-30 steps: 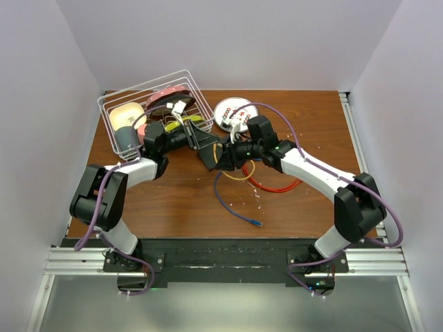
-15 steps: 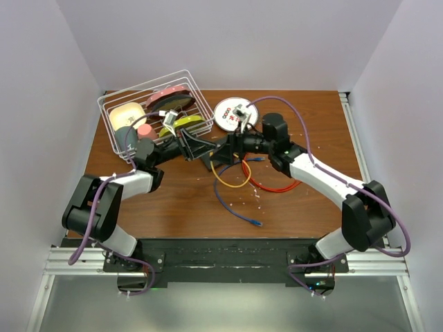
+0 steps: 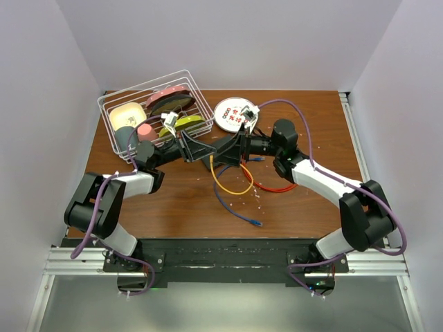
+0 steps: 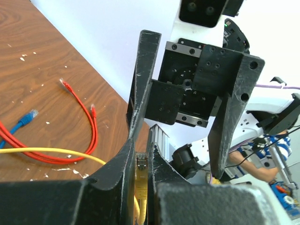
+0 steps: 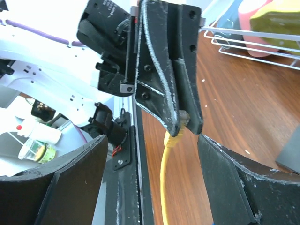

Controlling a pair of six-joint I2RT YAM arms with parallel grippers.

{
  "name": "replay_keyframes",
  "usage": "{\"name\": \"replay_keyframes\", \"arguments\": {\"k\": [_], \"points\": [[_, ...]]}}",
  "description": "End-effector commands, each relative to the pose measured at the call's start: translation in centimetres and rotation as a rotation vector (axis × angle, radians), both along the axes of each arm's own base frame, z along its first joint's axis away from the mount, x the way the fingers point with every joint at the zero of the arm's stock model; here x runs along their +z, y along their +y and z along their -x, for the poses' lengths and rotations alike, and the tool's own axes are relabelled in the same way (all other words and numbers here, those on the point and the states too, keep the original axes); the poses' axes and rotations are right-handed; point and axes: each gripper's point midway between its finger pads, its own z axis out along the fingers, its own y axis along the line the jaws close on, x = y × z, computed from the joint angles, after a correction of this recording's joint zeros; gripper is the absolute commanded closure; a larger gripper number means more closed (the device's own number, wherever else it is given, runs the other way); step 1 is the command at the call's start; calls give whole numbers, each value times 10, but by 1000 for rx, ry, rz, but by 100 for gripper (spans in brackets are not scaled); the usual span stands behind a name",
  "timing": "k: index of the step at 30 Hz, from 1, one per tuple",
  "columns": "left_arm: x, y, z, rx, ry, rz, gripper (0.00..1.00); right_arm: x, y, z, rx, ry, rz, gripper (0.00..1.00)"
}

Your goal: Insert the plug into the switch port

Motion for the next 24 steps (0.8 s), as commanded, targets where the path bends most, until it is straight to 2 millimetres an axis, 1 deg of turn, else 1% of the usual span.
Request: {"name": "replay_keyframes", "arguments": {"k": [1, 4, 5, 10, 14, 17, 19, 22, 24], "points": [[50, 6, 20, -12, -301, 103, 100, 13, 5, 11, 28, -33, -37, 28], [52, 7, 20, -4, -308, 103, 100, 3, 8, 9, 20, -3, -24, 35], [53, 7, 20, -2, -310, 104, 100, 1, 9, 7, 9, 5, -22, 39], [55, 7, 20, 1, -313, 101, 100, -9, 10, 4, -2, 26, -3, 41], [57, 8, 21, 8, -322, 94, 100, -13, 12, 3, -1, 37, -6, 44], [58, 8, 21, 15, -324, 94, 100, -17, 15, 1, -7, 52, -4, 51], [59, 8, 21, 19, -325, 95, 100, -22, 16, -1, -9, 74, -3, 52], [60, 9, 21, 19, -326, 95, 100, -22, 18, -2, -12, 87, -24, 54], [60, 9, 21, 18, -328, 95, 100, -15, 20, -3, -10, 84, -52, 56]]}}
